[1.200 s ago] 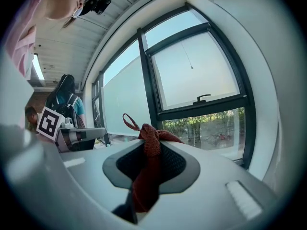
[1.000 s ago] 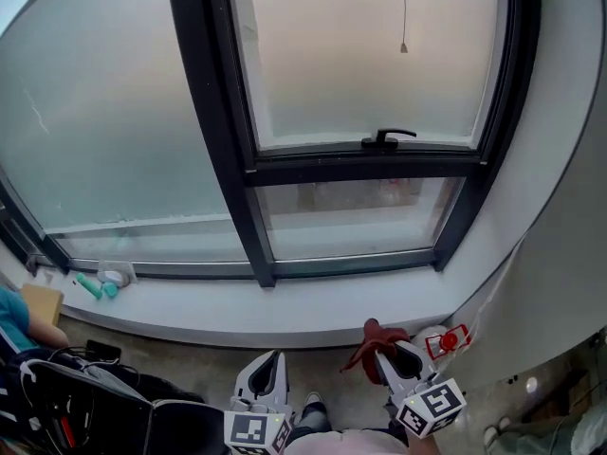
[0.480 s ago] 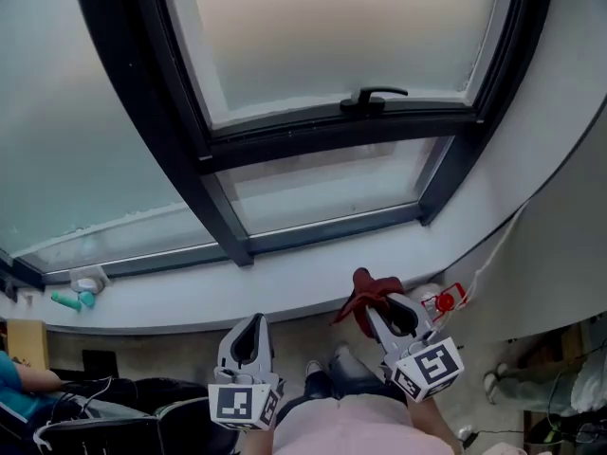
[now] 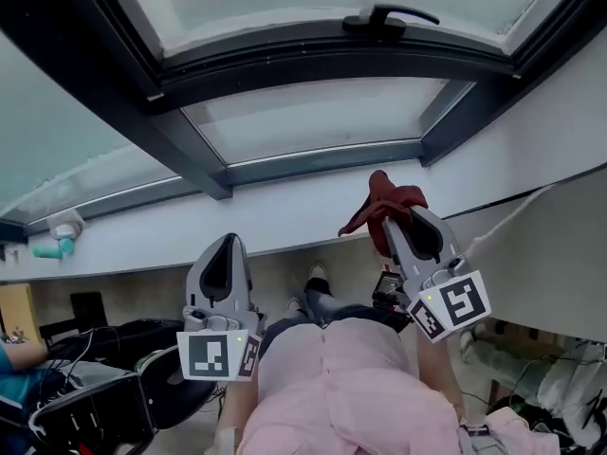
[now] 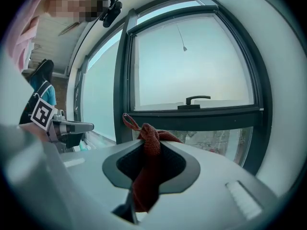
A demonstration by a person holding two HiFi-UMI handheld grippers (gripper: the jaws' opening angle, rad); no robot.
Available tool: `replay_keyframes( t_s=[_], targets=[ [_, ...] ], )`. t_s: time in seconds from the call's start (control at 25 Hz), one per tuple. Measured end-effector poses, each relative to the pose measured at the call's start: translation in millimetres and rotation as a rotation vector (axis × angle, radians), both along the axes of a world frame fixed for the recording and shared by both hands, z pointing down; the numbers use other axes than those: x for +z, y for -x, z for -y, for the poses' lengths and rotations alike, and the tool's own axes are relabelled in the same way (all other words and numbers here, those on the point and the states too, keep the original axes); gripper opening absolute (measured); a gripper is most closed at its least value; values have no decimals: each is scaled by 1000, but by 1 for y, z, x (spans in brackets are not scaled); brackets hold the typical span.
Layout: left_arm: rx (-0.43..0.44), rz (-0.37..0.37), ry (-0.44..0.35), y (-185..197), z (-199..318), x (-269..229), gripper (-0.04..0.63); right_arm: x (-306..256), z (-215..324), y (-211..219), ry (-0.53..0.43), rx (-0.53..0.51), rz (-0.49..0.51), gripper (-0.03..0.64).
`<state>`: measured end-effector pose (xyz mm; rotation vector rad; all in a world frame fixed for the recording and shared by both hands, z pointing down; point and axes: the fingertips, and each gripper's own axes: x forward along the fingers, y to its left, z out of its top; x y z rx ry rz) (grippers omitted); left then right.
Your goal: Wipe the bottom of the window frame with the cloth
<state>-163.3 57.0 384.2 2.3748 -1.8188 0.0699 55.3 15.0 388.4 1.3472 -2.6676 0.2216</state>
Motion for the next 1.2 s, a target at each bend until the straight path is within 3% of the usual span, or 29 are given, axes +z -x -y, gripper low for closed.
replay_keyframes(
  t_s=[0.36, 0.56, 0.8, 1.0, 1.2],
  targets=[
    [-27, -17, 8, 0, 34, 7, -3, -6, 45, -16, -22, 14, -27, 78],
    [-10, -16, -13, 15, 46, 1, -3, -14, 49, -4, -38, 39, -20, 78],
    [30, 5, -53, 41, 61, -16, -3, -31, 51, 39, -72, 38, 31, 78],
    [77, 50, -67, 58, 70, -22, -3, -51, 59, 92, -123, -14, 81, 78],
    [102, 36, -87, 67, 80, -28, -3, -69, 77, 144, -177, -89, 144, 78]
  ],
)
